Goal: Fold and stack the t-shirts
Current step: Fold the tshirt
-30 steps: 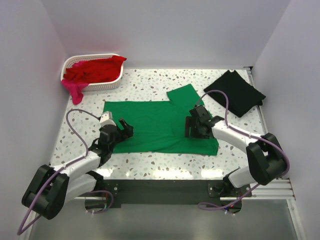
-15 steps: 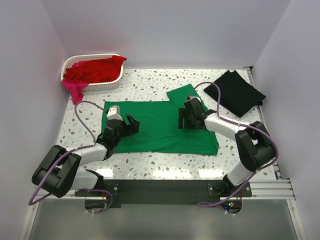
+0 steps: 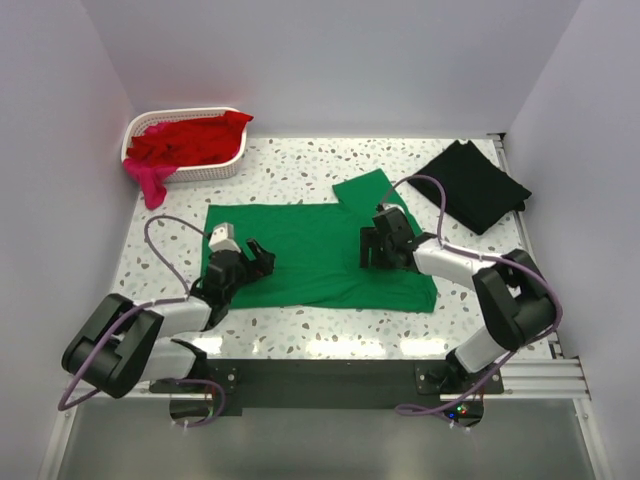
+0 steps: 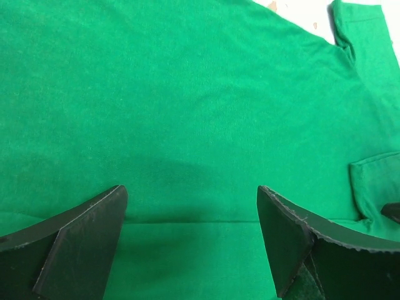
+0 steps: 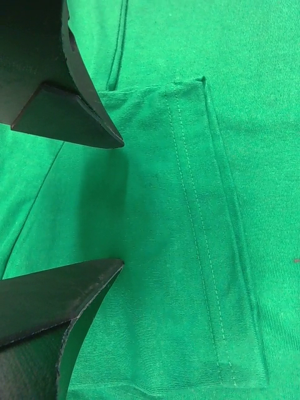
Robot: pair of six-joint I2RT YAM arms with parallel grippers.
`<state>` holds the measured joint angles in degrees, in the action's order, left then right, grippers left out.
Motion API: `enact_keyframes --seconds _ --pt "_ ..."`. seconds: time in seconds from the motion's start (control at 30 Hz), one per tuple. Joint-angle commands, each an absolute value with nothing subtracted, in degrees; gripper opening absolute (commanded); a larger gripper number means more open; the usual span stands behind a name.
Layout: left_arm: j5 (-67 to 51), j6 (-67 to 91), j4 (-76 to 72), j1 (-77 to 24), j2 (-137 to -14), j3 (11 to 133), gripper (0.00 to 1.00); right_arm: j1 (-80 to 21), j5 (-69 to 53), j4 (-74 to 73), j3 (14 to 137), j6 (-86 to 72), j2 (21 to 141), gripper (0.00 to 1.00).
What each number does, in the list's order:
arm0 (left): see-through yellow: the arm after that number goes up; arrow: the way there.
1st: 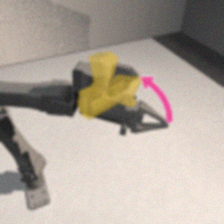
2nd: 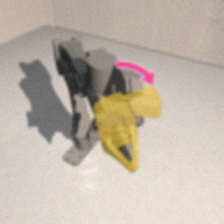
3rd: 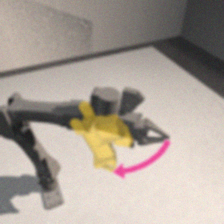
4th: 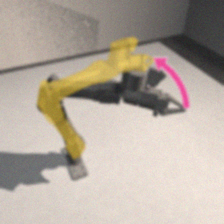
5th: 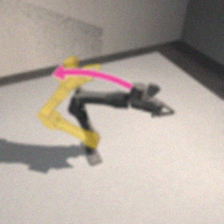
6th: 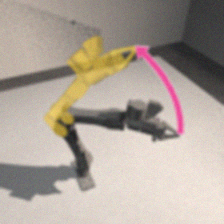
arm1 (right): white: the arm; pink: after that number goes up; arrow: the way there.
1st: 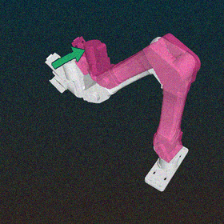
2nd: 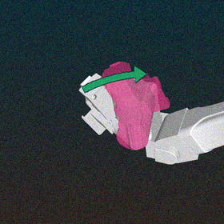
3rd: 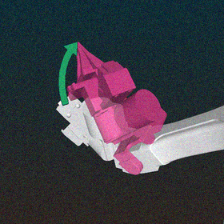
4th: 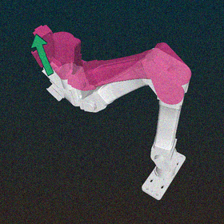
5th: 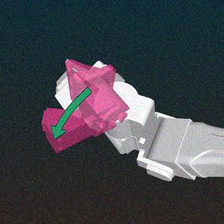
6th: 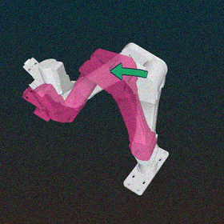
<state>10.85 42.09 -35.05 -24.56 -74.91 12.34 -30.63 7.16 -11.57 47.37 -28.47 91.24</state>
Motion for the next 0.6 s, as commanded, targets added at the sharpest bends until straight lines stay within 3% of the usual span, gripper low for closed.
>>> enact_keyframes --seconds 0.0,0.57 --pt "12.5 46.1 -32.4 -24.9 -71.5 9.1 0.89 -31.7 4.1 -13.5 42.4 -31.3 88.9 0.74" --pt "14.2 52.7 -14.9 -26.2 -45.2 0.9 0.89 -38.1 5.0 -21.3 32.3 -36.9 70.4 0.74"
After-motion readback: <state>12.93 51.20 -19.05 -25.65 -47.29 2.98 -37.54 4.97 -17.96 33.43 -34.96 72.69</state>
